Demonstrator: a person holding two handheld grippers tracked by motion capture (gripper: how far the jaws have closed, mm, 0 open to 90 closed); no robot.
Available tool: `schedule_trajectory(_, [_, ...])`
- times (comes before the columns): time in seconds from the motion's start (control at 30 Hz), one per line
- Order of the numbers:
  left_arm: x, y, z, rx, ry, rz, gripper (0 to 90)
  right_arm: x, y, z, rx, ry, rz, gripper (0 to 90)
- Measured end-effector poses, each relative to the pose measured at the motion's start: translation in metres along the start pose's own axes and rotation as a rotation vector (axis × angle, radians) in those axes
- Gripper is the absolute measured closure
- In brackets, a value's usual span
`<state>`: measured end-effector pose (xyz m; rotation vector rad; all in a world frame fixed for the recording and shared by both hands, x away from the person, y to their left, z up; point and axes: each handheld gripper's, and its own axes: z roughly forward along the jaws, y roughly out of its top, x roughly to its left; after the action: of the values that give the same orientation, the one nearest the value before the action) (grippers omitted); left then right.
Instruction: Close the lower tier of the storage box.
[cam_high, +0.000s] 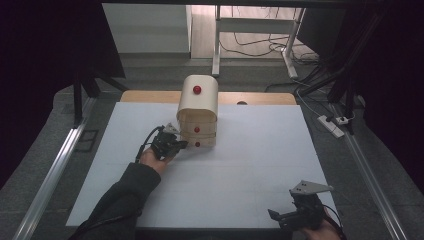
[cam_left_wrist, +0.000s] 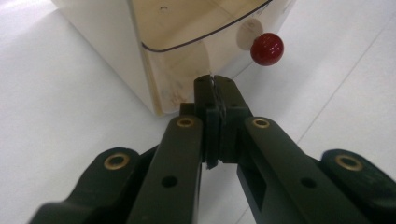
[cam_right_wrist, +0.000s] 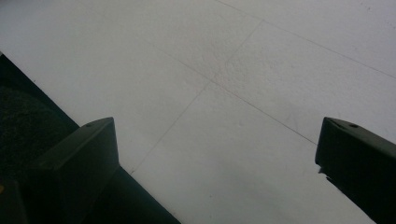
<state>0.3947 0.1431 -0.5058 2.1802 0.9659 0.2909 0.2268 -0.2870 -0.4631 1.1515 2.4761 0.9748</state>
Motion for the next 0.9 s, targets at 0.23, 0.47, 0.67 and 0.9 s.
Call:
schedule_trajectory(0.23, [0.0001, 0.0001, 0.0002, 0.001, -0.004, -0.002, 87.8, 0.0004, -0.0001, 0.0000, -0.003, -0.001, -0.001, 0.0])
schedule_trajectory(0.47, [-0.0006, 0.0002, 0.0000, 0.001, -0.018, -0.007, 83.2, 0.0007, -0.0004, -0.0007, -0.005, 0.000, -0.003, 0.0])
schedule_trajectory(0.67, [-0.0012, 0.0009, -0.0014, -0.002, -0.049, -0.015, 74.3, 0.0005, -0.0008, -0.0014, -0.013, 0.001, -0.003, 0.0])
schedule_trajectory(0.9, [-0.0031, 0.0006, -0.0039, 0.000, -0.067, -0.012, 64.3, 0.0005, -0.0010, -0.0018, -0.016, 0.003, -0.003, 0.0])
